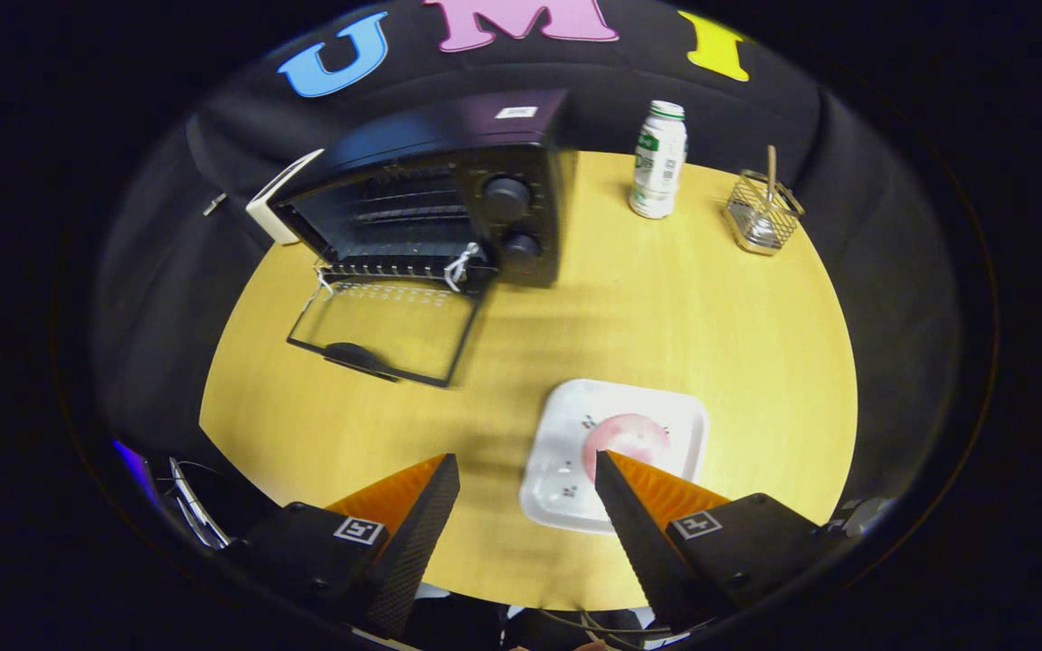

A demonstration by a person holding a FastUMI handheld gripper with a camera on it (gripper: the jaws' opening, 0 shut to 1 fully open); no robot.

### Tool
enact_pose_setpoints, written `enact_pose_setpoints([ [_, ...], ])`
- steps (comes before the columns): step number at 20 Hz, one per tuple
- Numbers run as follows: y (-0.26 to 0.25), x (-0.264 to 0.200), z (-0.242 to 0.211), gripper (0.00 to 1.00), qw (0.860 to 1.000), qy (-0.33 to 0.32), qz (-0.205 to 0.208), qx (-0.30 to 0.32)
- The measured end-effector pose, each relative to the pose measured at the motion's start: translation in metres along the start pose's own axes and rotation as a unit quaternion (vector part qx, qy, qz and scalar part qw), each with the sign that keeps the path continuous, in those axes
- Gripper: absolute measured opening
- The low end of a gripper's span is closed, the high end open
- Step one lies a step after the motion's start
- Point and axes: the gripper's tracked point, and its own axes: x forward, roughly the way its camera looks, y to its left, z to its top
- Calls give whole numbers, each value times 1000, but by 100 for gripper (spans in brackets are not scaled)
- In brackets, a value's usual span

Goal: Open the toaster oven, put the food inside, and close the toaster oven door.

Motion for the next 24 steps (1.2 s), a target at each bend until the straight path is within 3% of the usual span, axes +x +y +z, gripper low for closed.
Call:
enact_pose_setpoints([
  [6,-99,15,-29,99,997,71,-38,21],
  [10,-121,36,-47,99,991,111,-27,74],
  [11,-123,41,-50,94,989,120,-27,80],
  [15,-118,58,-48,57,984,134,0,116],
  [17,-122,62,-54,56,983,144,-8,114],
  [19,-123,66,-54,16,982,144,-6,125],
  [21,-124,76,-61,17,982,140,2,128],
  [22,-124,67,-60,9,981,140,9,131],
  [24,-123,72,-61,5,979,138,37,148],
])
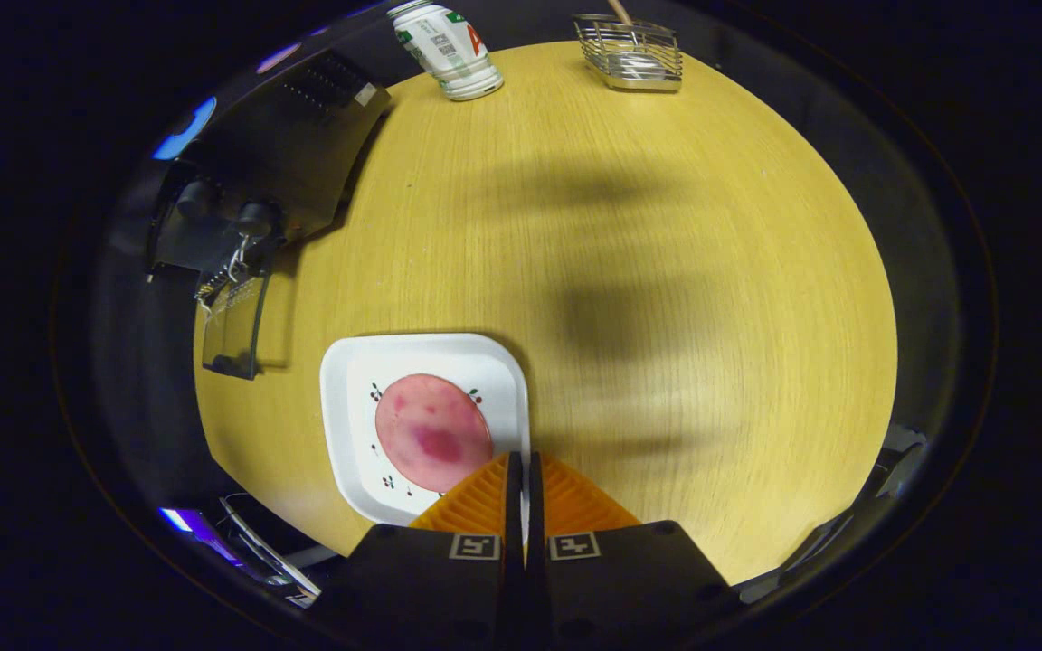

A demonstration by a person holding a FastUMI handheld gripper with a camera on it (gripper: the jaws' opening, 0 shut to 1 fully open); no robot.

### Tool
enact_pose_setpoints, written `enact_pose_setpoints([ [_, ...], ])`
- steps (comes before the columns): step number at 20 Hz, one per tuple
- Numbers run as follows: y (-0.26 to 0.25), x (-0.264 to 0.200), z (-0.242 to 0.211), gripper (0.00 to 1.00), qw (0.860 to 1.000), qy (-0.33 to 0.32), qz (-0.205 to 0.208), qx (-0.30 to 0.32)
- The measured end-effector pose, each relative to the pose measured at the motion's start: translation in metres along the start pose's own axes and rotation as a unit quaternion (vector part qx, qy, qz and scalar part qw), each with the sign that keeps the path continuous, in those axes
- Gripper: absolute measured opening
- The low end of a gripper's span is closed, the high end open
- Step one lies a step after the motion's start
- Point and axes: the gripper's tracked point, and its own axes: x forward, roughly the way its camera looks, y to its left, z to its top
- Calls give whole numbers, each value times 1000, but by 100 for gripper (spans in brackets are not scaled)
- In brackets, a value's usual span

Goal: Open the toaster oven, put the food inside, and close the toaster oven door.

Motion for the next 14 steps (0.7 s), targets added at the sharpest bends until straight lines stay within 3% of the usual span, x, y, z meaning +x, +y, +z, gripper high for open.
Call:
enact_pose_setpoints([
  [3,5,-4,-7,5,998,-7,54,33],
  [6,25,-17,-9,5,984,-28,133,111],
  [14,57,-43,-18,5,961,-85,186,186],
])
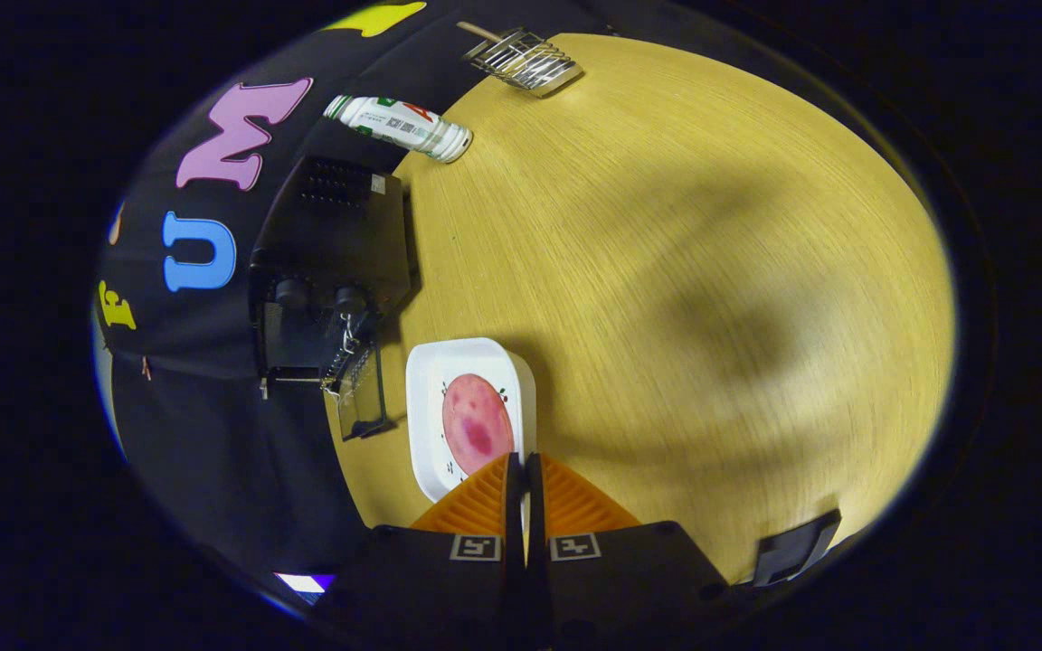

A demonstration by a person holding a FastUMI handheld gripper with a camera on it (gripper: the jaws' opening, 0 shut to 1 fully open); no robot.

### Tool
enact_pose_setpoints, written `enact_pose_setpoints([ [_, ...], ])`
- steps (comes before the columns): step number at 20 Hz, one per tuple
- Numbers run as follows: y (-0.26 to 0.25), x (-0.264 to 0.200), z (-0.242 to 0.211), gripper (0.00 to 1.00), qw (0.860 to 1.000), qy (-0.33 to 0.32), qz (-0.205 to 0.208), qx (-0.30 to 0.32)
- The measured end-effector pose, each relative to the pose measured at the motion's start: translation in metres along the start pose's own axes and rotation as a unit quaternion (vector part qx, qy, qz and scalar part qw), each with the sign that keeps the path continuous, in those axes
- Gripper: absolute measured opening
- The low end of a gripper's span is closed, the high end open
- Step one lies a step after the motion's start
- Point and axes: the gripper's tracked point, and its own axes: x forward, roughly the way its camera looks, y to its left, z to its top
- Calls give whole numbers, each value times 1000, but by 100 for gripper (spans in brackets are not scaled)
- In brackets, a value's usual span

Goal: Open the toaster oven, put the food inside, and close the toaster oven door.

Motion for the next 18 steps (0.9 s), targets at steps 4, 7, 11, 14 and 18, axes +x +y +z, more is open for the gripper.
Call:
enact_pose_setpoints([
  [4,46,-6,-22,5,999,-31,26,18],
  [7,90,1,-44,5,996,-56,46,45],
  [11,146,26,-73,5,991,-78,63,89],
  [14,181,55,-77,5,985,-107,66,115],
  [18,224,94,-68,5,972,-150,69,169],
])
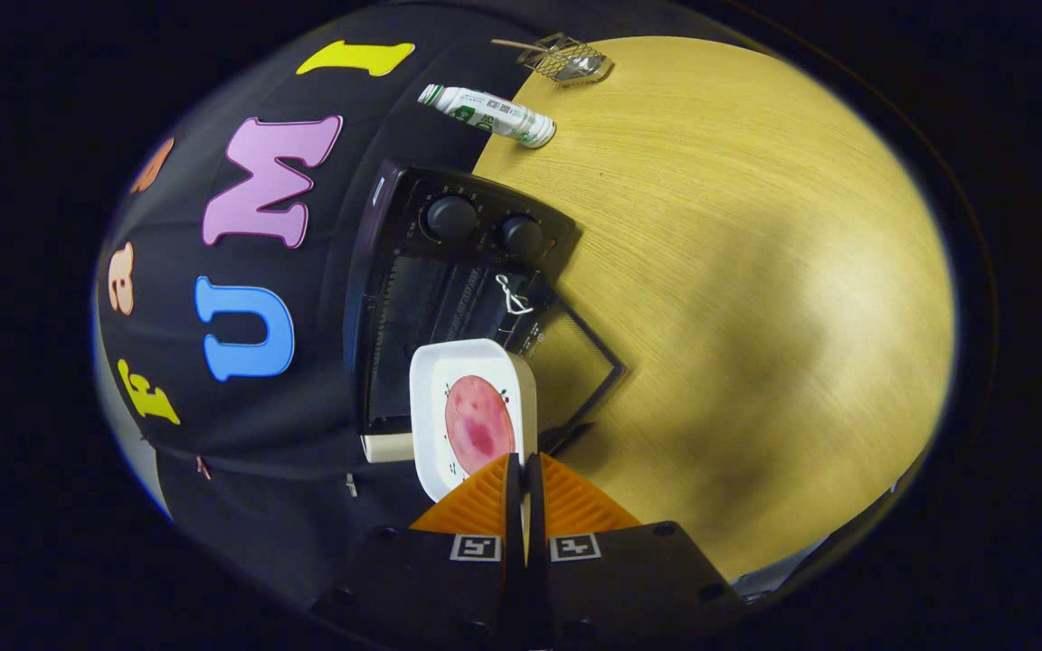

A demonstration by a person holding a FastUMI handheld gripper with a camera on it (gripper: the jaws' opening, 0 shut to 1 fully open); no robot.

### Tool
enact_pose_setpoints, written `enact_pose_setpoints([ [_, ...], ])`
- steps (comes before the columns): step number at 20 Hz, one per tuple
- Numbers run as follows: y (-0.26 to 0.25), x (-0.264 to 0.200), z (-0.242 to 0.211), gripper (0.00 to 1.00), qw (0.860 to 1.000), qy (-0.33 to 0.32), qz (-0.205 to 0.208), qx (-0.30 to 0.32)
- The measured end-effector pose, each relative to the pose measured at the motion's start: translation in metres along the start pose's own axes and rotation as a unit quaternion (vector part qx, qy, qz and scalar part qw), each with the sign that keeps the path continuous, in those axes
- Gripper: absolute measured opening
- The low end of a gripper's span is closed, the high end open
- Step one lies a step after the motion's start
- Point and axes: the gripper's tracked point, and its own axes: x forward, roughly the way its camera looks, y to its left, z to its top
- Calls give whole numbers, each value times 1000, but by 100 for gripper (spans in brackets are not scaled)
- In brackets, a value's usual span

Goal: Open the toaster oven, put the food inside, and close the toaster oven door.

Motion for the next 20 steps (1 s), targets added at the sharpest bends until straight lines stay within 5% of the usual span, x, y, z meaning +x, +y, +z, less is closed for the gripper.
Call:
enact_pose_setpoints([
  [12,61,114,34,5,972,-174,-37,153],
  [20,74,148,41,5,956,-213,-46,198],
])
